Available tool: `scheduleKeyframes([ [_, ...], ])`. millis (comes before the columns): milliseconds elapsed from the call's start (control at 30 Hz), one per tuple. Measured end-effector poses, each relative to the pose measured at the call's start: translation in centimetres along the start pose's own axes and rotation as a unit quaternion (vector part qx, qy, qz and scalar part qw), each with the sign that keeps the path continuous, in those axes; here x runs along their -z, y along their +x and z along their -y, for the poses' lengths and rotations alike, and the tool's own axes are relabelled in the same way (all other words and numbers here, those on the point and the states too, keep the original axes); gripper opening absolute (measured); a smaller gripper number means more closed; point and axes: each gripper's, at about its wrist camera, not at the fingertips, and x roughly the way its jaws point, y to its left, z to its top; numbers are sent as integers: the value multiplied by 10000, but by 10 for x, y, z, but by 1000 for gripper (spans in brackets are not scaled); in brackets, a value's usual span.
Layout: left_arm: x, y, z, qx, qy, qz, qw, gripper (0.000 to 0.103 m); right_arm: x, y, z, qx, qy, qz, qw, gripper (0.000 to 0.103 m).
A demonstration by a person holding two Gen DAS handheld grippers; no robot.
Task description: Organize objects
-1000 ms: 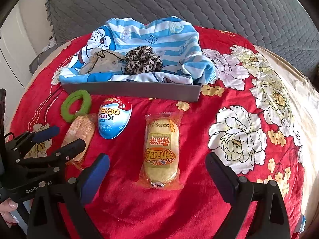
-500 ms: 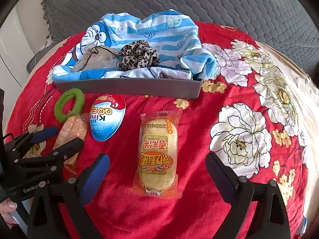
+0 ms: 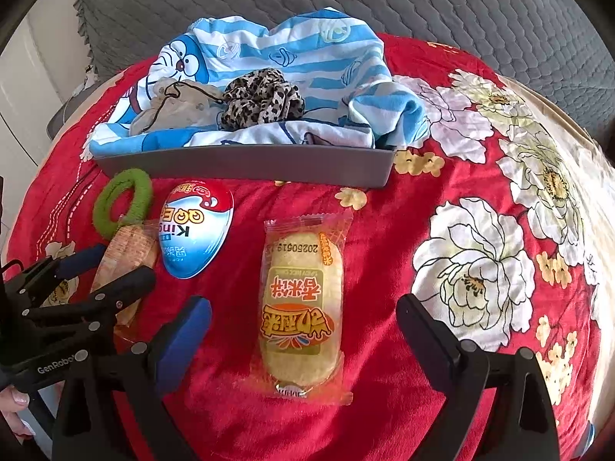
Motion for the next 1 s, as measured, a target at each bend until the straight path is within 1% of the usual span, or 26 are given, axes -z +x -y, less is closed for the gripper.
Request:
scheduleKeyframes([
  [200, 0, 2, -1, 26, 16, -7, 10000, 81, 0, 5, 1, 51, 38, -33, 10000, 97],
  [667, 1, 4, 1, 61, 84, 0, 9999, 81, 1, 11, 4, 16, 109, -97, 9999, 97],
  [700, 1, 4, 1, 65, 83, -1, 9999, 81, 1, 12, 5, 10, 125, -103, 9999, 97],
  [733, 1, 4, 1, 185, 204, -41, 9996, 81, 1, 12, 5, 2, 144, -106, 9998, 96],
  [1000, 3, 3, 2, 201, 260, -65, 9994, 80, 0, 13, 7, -42, 188, -119, 9997, 91],
])
